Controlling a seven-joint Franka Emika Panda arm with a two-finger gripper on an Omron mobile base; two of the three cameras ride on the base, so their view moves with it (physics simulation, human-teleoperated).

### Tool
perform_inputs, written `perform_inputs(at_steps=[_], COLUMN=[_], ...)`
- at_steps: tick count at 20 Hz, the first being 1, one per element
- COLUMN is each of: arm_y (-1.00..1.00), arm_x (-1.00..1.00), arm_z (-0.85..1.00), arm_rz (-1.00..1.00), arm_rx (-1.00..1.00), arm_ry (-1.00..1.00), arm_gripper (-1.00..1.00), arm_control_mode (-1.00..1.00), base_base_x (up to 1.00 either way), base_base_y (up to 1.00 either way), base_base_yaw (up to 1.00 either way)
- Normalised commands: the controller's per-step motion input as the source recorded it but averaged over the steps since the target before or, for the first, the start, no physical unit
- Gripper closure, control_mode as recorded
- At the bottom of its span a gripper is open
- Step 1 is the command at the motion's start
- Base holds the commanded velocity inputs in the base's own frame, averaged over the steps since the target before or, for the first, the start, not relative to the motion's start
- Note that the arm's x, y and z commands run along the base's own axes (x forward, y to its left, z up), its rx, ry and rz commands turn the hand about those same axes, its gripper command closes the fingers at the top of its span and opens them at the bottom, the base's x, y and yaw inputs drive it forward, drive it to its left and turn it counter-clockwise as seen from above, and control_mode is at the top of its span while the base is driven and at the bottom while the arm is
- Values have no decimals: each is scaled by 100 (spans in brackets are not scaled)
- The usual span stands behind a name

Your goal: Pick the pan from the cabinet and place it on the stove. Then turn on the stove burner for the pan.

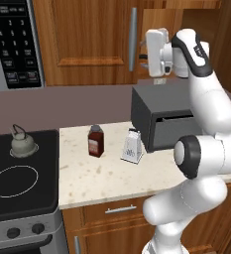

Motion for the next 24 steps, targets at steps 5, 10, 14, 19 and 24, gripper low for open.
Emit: perform_inputs(at_steps=[5,10,14,19,24], arm_y=[55,58,54,54,60], arm_x=[-7,-18,-57,-96,-100], arm_z=[0,0,0,0,0], arm_rz=[14,15,16,15,15], arm_rx=[0,0,0,0,0], arm_ry=[0,0,-3,-7,-7], arm_gripper=[-100,-100,-100,-100,-100], arm_control_mode=[-100,-100,-100,-100,-100], base_base_x=[0,0,0,0,0], base_base_y=[0,0,0,0,0], base_base_yaw=[0,0,0,0,0])
